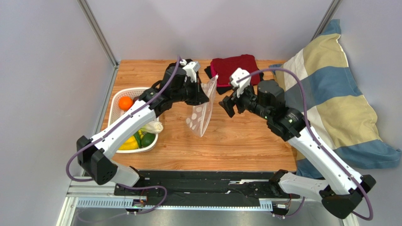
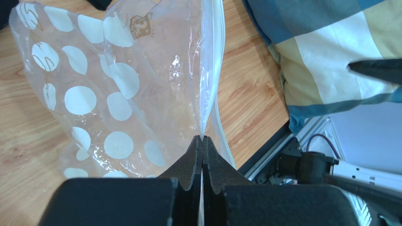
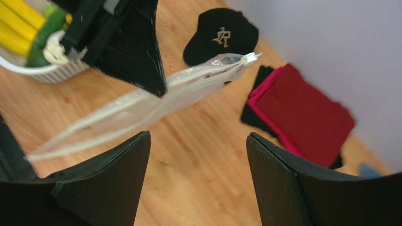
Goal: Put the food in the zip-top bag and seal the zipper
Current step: Pick up the zipper food storage bag at the center of the board, then open the zipper of the food storage bag at the center of the board.
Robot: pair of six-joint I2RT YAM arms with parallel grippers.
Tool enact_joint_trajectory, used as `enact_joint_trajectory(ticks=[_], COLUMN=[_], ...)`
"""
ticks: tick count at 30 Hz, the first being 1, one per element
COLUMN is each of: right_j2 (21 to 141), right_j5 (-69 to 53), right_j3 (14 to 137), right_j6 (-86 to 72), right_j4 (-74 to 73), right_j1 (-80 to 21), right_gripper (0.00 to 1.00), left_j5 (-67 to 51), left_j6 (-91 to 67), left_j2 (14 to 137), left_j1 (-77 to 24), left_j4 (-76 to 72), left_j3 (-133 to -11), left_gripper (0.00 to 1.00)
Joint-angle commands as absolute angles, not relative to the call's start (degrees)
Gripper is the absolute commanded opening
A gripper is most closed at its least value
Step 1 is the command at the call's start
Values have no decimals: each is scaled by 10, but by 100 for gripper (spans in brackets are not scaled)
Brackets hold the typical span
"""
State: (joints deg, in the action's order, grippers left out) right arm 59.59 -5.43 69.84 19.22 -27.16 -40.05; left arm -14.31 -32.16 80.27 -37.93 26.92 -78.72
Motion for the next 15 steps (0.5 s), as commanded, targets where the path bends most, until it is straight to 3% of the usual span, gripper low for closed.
enact_joint_trajectory(ticks=[1, 8, 15], right_j2=[652, 714, 755], right_j5=[-81, -183, -223], right_j3=[767, 751, 770], right_j6=[-116, -298, -362], right_j4=[-375, -343, -293], right_j1=[-367, -276, -270], right_gripper=[76, 68, 65], left_j5=[-99, -117, -113], left_j6=[-359, -367, -361], left_j2=[845, 853, 850], left_j1=[-397, -405, -413], left_j4=[279, 255, 246], left_j3=[-835, -838, -824], left_gripper=[0, 0, 0])
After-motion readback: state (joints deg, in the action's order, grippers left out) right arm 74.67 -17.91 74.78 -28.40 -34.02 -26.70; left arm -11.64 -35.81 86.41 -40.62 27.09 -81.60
